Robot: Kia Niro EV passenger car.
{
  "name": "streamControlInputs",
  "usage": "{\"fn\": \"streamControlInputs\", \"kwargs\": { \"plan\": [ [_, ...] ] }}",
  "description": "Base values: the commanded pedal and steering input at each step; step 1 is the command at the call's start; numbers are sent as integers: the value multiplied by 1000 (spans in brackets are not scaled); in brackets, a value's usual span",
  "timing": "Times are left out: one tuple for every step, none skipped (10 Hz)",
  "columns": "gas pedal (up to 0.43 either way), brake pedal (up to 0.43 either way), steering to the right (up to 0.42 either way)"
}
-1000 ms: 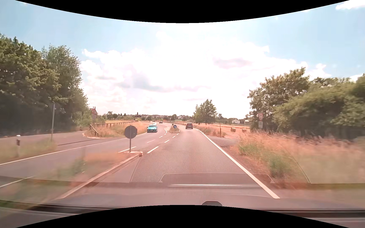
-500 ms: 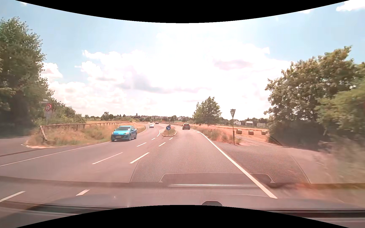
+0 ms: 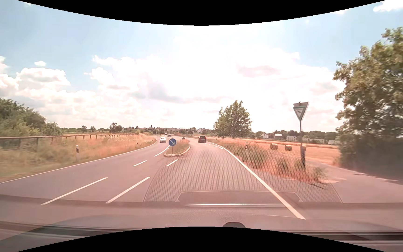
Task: Follow the waypoints while adhering to traffic rules and regulations
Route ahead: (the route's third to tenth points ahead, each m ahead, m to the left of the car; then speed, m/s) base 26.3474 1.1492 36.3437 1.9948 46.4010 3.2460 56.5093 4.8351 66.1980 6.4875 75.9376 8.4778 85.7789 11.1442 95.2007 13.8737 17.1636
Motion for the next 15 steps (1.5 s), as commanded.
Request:
{"fn": "streamControlInputs", "kwargs": {
  "plan": [
    [47,0,-13],
    [47,0,-17],
    [47,0,-19],
    [47,0,-20],
    [47,0,-22],
    [47,0,-23],
    [47,0,-23],
    [47,0,-23],
    [47,0,-23],
    [47,0,-23],
    [47,0,-23],
    [47,0,-24],
    [47,0,-24],
    [47,0,-24],
    [47,0,-24]
  ]
}}
